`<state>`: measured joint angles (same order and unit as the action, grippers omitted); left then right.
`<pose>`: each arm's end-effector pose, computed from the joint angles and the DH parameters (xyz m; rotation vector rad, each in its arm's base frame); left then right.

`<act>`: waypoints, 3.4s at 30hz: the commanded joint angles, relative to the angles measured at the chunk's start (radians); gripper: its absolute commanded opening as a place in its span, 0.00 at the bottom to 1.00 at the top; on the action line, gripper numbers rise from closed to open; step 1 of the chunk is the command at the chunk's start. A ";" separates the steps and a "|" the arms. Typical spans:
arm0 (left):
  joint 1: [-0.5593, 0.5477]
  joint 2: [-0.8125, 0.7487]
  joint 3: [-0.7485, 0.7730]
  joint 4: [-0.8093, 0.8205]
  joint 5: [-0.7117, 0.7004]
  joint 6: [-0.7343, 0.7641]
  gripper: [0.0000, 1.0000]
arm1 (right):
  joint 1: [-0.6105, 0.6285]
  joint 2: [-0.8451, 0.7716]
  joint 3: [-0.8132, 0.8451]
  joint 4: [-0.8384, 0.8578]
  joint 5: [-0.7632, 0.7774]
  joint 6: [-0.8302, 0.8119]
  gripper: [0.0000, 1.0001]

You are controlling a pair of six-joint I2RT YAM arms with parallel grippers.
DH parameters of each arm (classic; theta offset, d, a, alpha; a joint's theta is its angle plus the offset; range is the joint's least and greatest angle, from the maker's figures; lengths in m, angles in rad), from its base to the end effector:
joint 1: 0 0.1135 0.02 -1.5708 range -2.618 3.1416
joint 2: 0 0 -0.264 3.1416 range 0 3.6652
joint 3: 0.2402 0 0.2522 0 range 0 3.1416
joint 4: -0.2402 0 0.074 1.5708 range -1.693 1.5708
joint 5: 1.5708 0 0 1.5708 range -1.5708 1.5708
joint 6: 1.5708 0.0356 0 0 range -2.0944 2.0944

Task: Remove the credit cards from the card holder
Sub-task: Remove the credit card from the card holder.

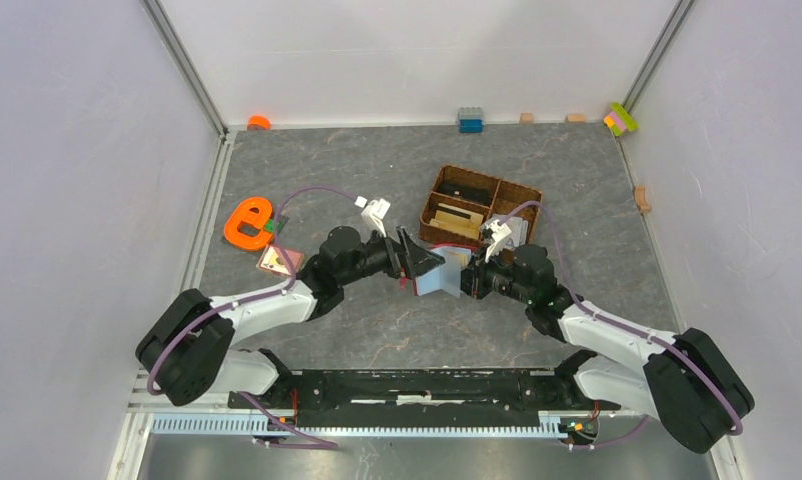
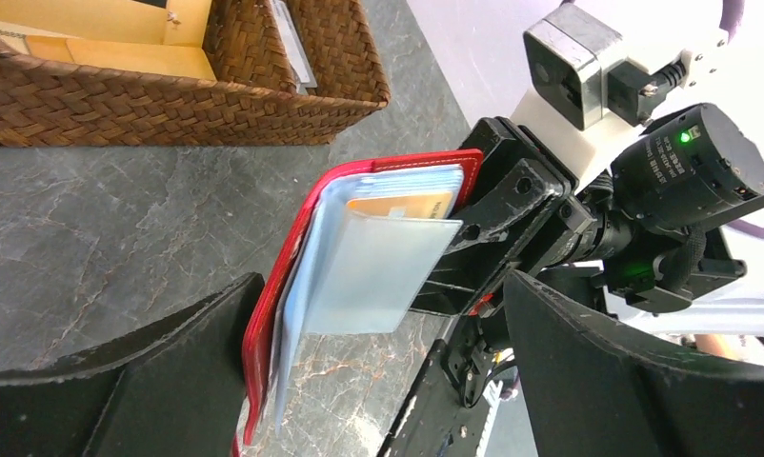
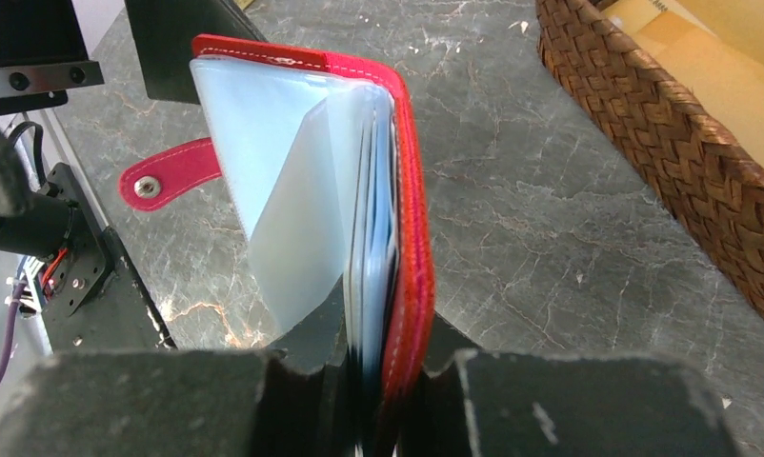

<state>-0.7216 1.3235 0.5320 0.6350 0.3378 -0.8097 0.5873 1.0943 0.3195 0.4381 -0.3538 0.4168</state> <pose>0.1998 -0.1915 0.2206 0.1950 1.9303 -1.3730 0.1740 0.1307 0.1841 -0.4236 1.9741 0.9977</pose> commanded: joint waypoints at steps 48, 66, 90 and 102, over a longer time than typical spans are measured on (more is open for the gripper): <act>0.143 -0.013 -0.006 -0.102 -0.036 -0.007 1.00 | 0.022 -0.045 0.053 0.012 0.072 -0.009 0.00; 0.141 -0.309 -0.186 0.161 -0.014 0.081 1.00 | -0.016 -0.071 0.036 0.068 -0.078 0.075 0.00; 0.088 -0.060 0.007 -0.075 -0.009 0.174 1.00 | -0.036 -0.098 0.015 0.153 -0.192 0.114 0.00; 0.163 -0.011 -0.048 0.251 0.270 0.107 1.00 | -0.049 -0.073 0.006 0.212 -0.258 0.136 0.00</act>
<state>-0.5568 1.2770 0.4786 0.6712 0.4236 -0.6598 0.5419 1.0157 0.3290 0.5404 -0.5529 0.5312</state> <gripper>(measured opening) 0.996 0.179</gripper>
